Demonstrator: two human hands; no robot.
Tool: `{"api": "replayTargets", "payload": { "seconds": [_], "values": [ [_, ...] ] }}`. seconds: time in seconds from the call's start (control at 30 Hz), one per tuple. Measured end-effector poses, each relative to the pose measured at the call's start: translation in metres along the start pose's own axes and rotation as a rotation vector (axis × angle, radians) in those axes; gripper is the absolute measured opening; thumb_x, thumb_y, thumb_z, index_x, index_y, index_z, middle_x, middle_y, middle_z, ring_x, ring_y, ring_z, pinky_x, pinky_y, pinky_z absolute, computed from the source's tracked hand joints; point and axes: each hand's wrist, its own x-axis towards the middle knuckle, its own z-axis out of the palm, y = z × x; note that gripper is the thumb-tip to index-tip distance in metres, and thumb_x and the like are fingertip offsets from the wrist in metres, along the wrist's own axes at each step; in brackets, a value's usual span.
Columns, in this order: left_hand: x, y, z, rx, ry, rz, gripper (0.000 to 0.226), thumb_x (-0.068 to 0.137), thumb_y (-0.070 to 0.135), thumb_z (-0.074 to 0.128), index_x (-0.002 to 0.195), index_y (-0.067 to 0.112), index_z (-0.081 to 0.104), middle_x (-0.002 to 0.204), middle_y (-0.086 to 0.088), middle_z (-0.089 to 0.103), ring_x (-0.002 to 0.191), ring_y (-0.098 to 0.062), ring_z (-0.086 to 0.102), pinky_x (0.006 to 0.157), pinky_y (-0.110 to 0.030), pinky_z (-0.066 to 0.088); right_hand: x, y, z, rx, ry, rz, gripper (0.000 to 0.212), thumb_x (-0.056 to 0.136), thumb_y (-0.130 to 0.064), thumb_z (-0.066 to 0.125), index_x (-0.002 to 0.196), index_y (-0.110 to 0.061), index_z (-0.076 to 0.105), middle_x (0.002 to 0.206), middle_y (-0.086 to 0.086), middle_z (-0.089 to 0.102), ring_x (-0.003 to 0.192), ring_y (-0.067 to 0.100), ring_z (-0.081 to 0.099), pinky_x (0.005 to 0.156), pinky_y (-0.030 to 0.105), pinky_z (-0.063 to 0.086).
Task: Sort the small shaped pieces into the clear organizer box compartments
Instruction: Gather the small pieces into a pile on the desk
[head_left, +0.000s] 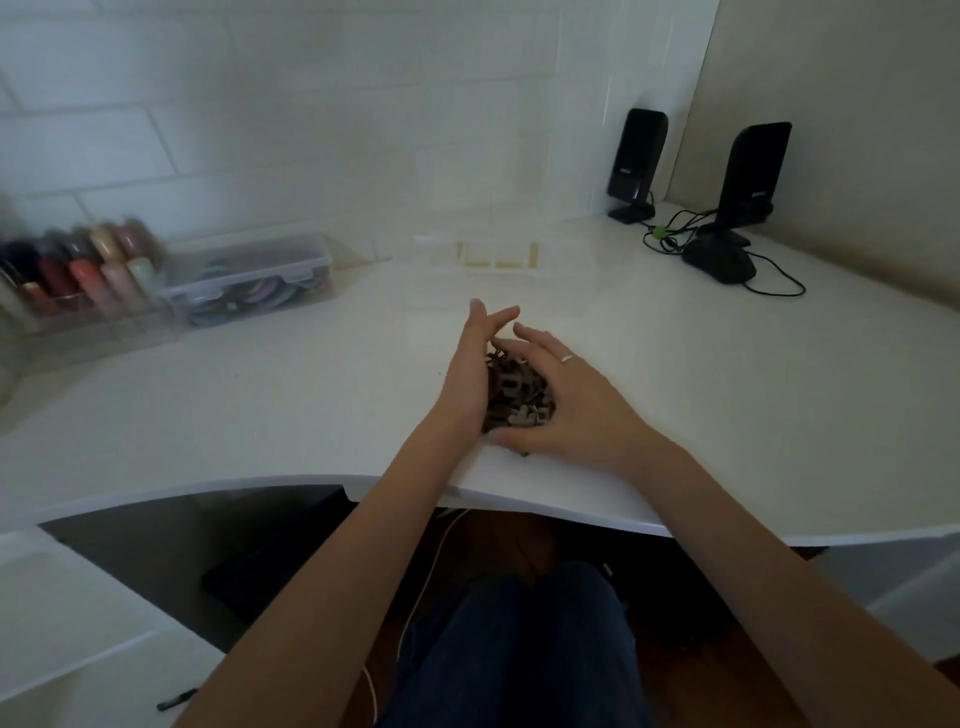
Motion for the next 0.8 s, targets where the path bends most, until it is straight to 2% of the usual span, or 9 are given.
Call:
{"api": "replayTargets", "payload": {
  "seconds": [0.13, 0.23, 0.33, 0.4, 0.47, 0.53, 0.63, 0.73, 0.8],
  "values": [
    [0.001, -0.001, 0.001, 0.040, -0.019, 0.048, 0.056, 0.100, 0.050, 0.025, 0.135, 0.016, 0.052, 0.129, 0.002, 0.054, 0.096, -0.004, 0.057, 0.056, -0.010, 0.050, 0.002, 0.003, 0.000, 0.131, 0.045, 0.045, 0.070, 0.067, -0.042, 0.073, 0.131, -0.036, 0.044, 0.149, -0.006, 0.028, 0.133, 0.009, 0.031, 0.108, 0.042, 0.035],
    [0.003, 0.001, -0.005, 0.088, -0.016, 0.101, 0.053, 0.103, 0.043, 0.022, 0.136, 0.013, 0.051, 0.144, -0.002, 0.044, 0.118, -0.007, 0.045, 0.066, 0.000, 0.043, 0.002, 0.003, -0.002, 0.104, 0.033, 0.054, 0.060, 0.068, -0.051, 0.067, 0.124, -0.040, 0.050, 0.145, -0.009, 0.035, 0.133, 0.004, 0.030, 0.110, 0.048, 0.027],
    [0.011, -0.001, -0.024, 0.229, 0.118, 0.275, 0.043, 0.104, 0.036, 0.025, 0.118, 0.021, 0.062, 0.138, -0.003, 0.054, 0.130, -0.015, 0.045, 0.101, -0.021, 0.036, 0.006, -0.001, -0.013, 0.254, 0.172, 0.097, 0.053, 0.081, -0.051, 0.060, 0.130, -0.037, 0.044, 0.141, -0.014, 0.040, 0.130, 0.002, 0.034, 0.108, 0.034, 0.026],
    [0.022, 0.002, -0.043, 0.330, 0.320, 0.411, 0.038, 0.099, 0.032, 0.031, 0.102, 0.023, 0.067, 0.121, -0.002, 0.064, 0.120, -0.018, 0.055, 0.103, -0.032, 0.040, 0.015, 0.006, -0.023, 0.356, 0.373, 0.166, 0.049, 0.090, -0.037, 0.055, 0.135, -0.028, 0.039, 0.140, -0.009, 0.041, 0.129, 0.006, 0.036, 0.106, 0.032, 0.029],
    [0.032, 0.012, -0.063, 0.382, 0.474, 0.457, 0.031, 0.095, 0.026, 0.037, 0.097, 0.017, 0.067, 0.106, 0.002, 0.065, 0.108, -0.021, 0.059, 0.098, -0.036, 0.044, 0.031, 0.018, -0.031, 0.392, 0.480, 0.308, 0.052, 0.093, -0.032, 0.050, 0.140, -0.023, 0.030, 0.146, -0.001, 0.034, 0.134, 0.015, 0.030, 0.111, 0.038, 0.027],
    [0.047, 0.027, -0.081, 0.431, 0.523, 0.413, 0.024, 0.098, 0.023, 0.042, 0.104, 0.013, 0.063, 0.106, -0.002, 0.061, 0.104, -0.024, 0.056, 0.089, -0.030, 0.041, 0.048, 0.029, -0.036, 0.440, 0.480, 0.464, 0.058, 0.095, -0.036, 0.045, 0.145, -0.024, 0.019, 0.152, 0.004, 0.023, 0.139, 0.020, 0.023, 0.113, 0.041, 0.021],
    [0.077, 0.036, -0.098, 0.545, 0.457, 0.262, 0.035, 0.100, 0.031, 0.040, 0.124, 0.008, 0.052, 0.129, -0.013, 0.054, 0.115, -0.023, 0.049, 0.088, -0.025, 0.031, 0.068, 0.039, -0.035, 0.519, 0.439, 0.511, 0.052, 0.098, -0.038, 0.036, 0.145, -0.034, 0.016, 0.152, 0.007, 0.023, 0.137, 0.022, 0.025, 0.104, 0.029, 0.022],
    [0.106, 0.039, -0.106, 0.498, 0.371, 0.121, 0.050, 0.102, 0.041, 0.033, 0.140, 0.010, 0.038, 0.143, -0.014, 0.044, 0.131, -0.028, 0.042, 0.100, -0.030, 0.030, 0.084, 0.042, -0.026, 0.447, 0.434, 0.490, 0.037, 0.098, -0.037, 0.033, 0.135, -0.032, 0.037, 0.143, 0.003, 0.037, 0.129, 0.020, 0.036, 0.096, 0.027, 0.028],
    [0.120, 0.045, -0.109, 0.445, 0.294, 0.073, 0.055, 0.100, 0.050, 0.030, 0.136, 0.009, 0.042, 0.137, -0.014, 0.048, 0.128, -0.029, 0.045, 0.106, -0.035, 0.034, 0.092, 0.044, -0.022, 0.399, 0.479, 0.515, 0.026, 0.097, -0.038, 0.036, 0.115, -0.029, 0.051, 0.132, 0.004, 0.048, 0.113, 0.019, 0.046, 0.086, 0.028, 0.034]
  ]
}}
